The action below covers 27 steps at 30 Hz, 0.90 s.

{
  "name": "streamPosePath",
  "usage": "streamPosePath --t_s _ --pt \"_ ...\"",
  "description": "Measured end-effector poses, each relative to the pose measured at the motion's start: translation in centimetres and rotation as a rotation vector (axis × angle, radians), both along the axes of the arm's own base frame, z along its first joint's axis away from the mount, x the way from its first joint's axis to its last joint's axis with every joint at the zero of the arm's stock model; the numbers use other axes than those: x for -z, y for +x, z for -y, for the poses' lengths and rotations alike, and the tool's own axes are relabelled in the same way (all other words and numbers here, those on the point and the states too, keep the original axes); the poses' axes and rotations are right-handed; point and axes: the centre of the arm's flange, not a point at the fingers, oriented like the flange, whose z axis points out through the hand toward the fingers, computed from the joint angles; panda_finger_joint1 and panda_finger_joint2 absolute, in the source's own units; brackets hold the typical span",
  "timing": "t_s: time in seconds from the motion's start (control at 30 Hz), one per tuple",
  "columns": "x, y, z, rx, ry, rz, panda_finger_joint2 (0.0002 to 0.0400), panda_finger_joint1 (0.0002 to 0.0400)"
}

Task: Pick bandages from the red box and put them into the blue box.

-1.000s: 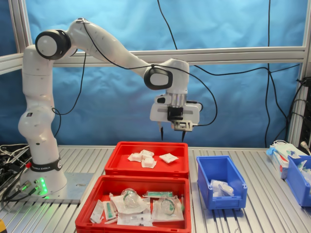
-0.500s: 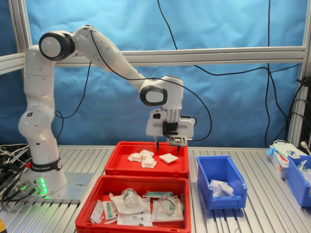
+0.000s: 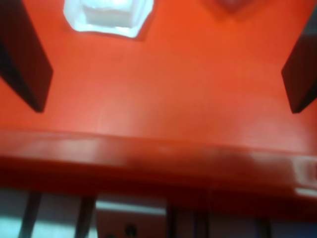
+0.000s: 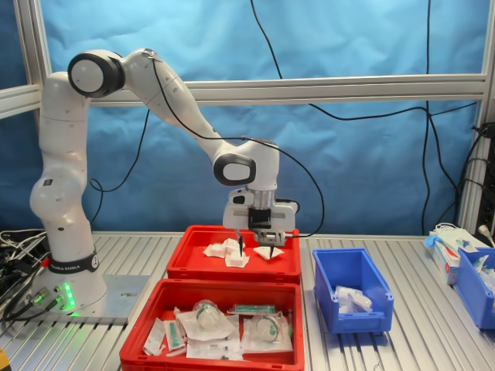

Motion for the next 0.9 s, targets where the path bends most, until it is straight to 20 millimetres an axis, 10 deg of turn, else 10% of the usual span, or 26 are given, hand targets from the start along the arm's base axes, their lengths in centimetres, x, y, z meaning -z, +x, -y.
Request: streamPosePath --t_s 0.9 --pt "2.2 -2.0 -10.6 -0.055 0.035 0.071 0.0400 0.0400"
